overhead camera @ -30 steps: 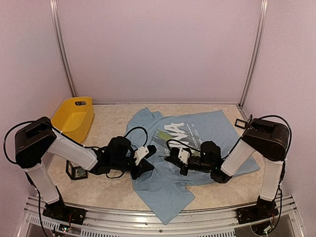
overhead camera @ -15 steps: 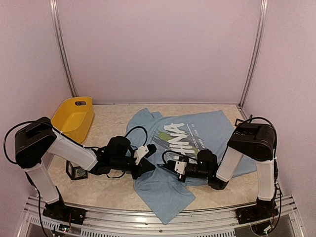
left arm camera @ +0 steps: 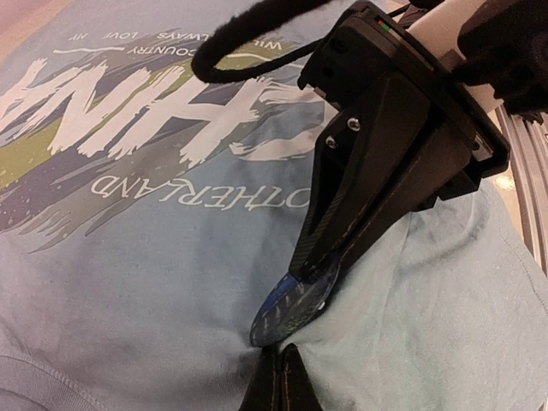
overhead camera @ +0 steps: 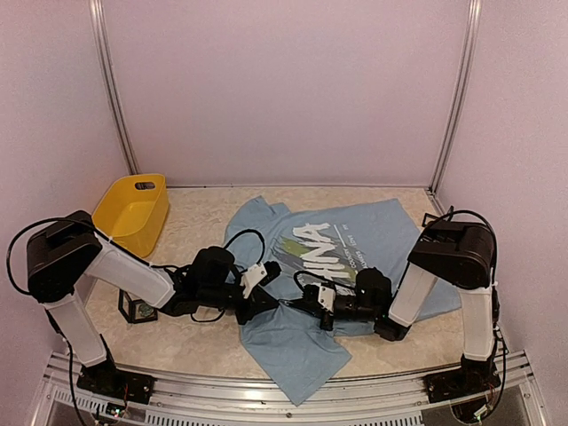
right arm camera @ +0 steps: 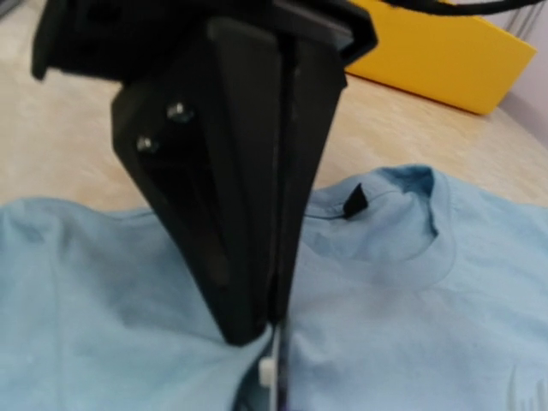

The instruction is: Pin the brooch onto the clothing

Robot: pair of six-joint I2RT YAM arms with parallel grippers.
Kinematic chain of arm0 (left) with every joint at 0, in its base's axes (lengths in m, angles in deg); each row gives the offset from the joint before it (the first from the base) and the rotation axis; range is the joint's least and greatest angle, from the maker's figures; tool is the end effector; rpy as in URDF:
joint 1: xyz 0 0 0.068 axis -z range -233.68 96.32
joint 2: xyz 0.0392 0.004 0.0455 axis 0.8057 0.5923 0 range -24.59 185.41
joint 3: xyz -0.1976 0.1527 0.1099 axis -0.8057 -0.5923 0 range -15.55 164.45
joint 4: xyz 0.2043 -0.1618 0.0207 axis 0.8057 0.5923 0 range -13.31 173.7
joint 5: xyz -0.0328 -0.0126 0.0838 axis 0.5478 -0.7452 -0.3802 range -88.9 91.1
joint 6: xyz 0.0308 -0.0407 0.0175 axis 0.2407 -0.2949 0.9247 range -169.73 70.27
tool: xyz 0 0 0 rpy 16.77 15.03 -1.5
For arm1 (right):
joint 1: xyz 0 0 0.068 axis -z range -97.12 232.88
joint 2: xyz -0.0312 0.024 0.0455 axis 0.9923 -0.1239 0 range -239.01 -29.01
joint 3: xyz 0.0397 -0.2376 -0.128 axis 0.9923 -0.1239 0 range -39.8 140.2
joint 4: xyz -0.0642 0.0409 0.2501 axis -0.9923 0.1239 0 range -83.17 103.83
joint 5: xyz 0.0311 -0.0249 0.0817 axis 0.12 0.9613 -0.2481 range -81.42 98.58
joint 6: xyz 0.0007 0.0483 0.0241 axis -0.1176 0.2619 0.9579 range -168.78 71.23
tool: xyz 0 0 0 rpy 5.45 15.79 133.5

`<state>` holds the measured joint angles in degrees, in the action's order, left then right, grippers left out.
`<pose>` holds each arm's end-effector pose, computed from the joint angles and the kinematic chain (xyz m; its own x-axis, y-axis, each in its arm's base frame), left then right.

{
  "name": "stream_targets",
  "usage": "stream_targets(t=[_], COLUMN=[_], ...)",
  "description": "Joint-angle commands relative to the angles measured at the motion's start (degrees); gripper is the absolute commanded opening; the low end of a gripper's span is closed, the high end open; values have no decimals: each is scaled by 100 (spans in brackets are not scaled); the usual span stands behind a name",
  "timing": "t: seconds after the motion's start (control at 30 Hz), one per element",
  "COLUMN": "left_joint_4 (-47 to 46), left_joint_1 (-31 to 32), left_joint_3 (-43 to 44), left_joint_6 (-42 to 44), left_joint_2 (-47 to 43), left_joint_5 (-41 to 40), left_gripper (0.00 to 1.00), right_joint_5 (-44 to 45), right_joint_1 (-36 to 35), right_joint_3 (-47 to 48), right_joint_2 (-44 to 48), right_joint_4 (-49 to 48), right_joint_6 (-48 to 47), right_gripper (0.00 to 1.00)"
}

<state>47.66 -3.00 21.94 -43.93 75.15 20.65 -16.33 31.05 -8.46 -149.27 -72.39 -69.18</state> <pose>0.1947 -0.2564 0.1258 -0.2537 0.4601 -0.8509 0.9369 0.3358 -0.0978 0.1875 0.2627 0.0797 0.2404 -0.2058 -0.9486 -0.9451 0.1732 -0.2771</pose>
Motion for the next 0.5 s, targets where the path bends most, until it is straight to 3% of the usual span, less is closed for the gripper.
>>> stream_targets(t=[0.0, 0.03, 0.13, 0.33, 0.47], left_joint_4=[-175, -154, -8, -31, -191], left_joint_1=[26, 30, 30, -4, -31], left_joint_3=[-98, -104, -76, -267, -452], left_joint_6=[-68, -69, -46, 39, 122], left_joint_2=[-69, -76, -111, -417, -654], left_joint_5=[-10, -24, -5, -78, 15], left_gripper=[0, 0, 19, 43, 48], right_joint_5=[-726, -804, -928, -1231, -1256], right_joint_1=[46, 88, 162, 367, 378], right_joint_3=[97, 113, 152, 250, 331], right_joint_2=[-72, -88, -149, -242, -158], right_joint_4=[-207, -241, -283, -238, -161], right_joint_6=[772, 951, 1069, 1278, 1309], right_gripper=[0, 0, 0, 0, 0])
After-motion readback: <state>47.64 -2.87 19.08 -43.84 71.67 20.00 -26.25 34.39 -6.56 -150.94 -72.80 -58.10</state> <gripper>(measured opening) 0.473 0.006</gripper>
